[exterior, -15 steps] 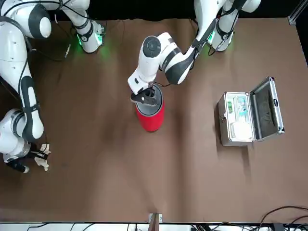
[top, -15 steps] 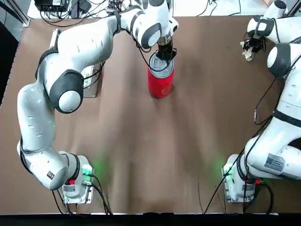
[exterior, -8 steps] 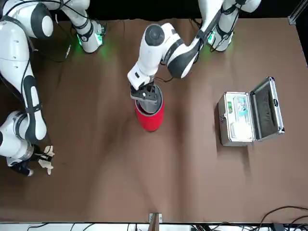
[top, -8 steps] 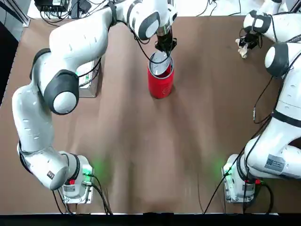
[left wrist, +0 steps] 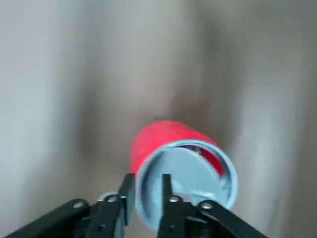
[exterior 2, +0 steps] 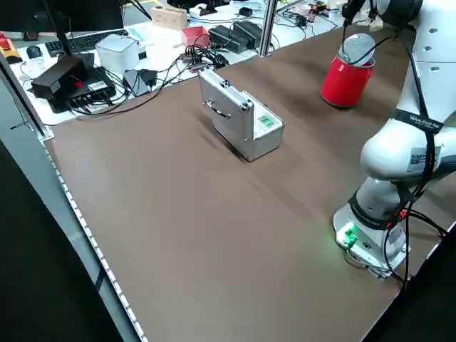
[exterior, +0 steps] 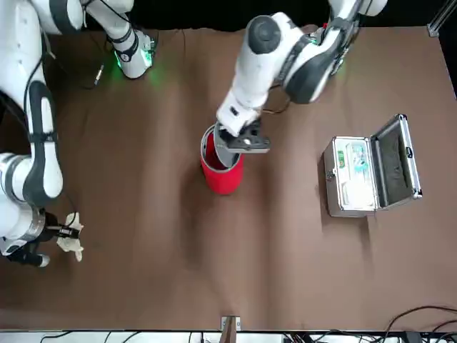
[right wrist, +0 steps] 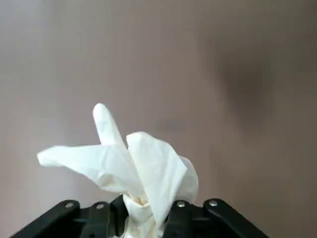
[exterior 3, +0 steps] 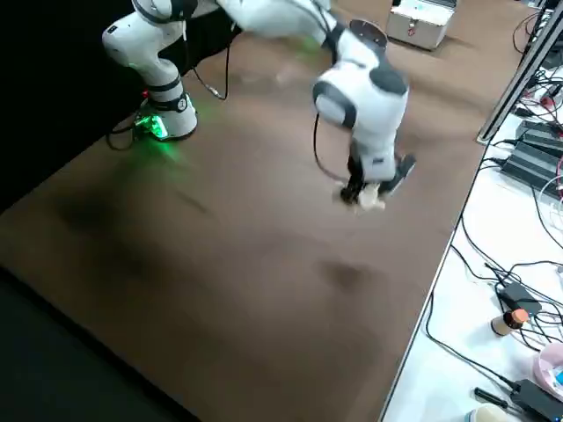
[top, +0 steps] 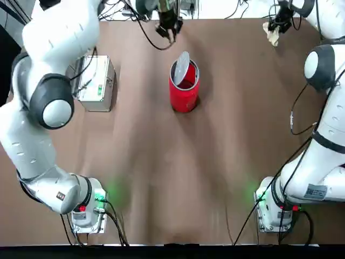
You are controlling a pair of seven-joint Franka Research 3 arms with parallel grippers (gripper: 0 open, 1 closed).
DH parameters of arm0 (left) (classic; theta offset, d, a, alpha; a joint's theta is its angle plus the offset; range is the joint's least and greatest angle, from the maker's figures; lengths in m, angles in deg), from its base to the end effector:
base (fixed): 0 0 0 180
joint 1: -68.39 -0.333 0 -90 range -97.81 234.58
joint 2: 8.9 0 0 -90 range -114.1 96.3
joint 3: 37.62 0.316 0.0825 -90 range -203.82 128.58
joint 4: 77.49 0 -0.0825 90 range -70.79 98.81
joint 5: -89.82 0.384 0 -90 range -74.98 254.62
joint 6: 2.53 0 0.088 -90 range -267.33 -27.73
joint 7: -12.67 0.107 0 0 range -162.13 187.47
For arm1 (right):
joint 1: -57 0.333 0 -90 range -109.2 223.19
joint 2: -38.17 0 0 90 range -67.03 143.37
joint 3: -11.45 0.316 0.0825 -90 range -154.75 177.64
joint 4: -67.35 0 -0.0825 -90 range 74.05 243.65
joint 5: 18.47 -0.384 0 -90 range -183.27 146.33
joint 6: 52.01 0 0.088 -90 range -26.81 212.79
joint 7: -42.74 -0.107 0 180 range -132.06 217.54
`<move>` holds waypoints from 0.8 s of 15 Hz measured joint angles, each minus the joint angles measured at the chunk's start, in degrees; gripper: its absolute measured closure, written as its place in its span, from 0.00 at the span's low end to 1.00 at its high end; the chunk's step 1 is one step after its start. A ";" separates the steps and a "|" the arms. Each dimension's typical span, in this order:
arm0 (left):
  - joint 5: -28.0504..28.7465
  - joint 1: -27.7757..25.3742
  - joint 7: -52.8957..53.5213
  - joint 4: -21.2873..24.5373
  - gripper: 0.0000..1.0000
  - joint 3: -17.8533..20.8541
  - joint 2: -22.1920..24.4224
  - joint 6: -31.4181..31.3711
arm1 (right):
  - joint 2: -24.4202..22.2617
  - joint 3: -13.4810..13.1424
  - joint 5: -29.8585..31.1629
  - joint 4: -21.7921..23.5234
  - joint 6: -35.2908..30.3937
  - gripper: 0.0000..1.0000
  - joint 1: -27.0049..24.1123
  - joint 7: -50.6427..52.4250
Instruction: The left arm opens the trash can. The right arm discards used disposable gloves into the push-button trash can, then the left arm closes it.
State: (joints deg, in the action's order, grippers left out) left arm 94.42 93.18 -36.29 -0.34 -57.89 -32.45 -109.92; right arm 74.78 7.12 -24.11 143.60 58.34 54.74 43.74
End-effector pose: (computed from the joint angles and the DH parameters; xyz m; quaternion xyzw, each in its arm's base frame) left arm 0.5227 -0.4520 0.5169 0.9961 0.0431 0.0268 0.0716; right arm 0.7211 -0.0646 0.3545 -0.9977 0.0598 0.0194 0.0244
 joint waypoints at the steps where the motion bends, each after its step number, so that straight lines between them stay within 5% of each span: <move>1: 0.00 -1.28 0.75 -0.01 0.59 -0.02 0.89 2.47 | -1.77 0.74 -0.70 0.01 -2.75 0.88 1.46 -0.32; 7: 0.00 -9.83 11.40 -0.01 0.06 -0.05 3.84 14.30 | -5.35 3.99 -6.31 0.69 -9.67 0.88 13.11 -8.89; 12: -0.95 -18.20 21.59 -0.02 0.00 -0.12 7.85 23.21 | -5.32 4.57 -9.22 1.56 -15.85 0.88 21.60 -14.89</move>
State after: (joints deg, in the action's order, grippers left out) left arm 93.47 74.99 -14.70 -0.37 -58.01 -24.60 -86.71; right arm 69.47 11.69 -33.34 145.16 42.50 76.35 28.85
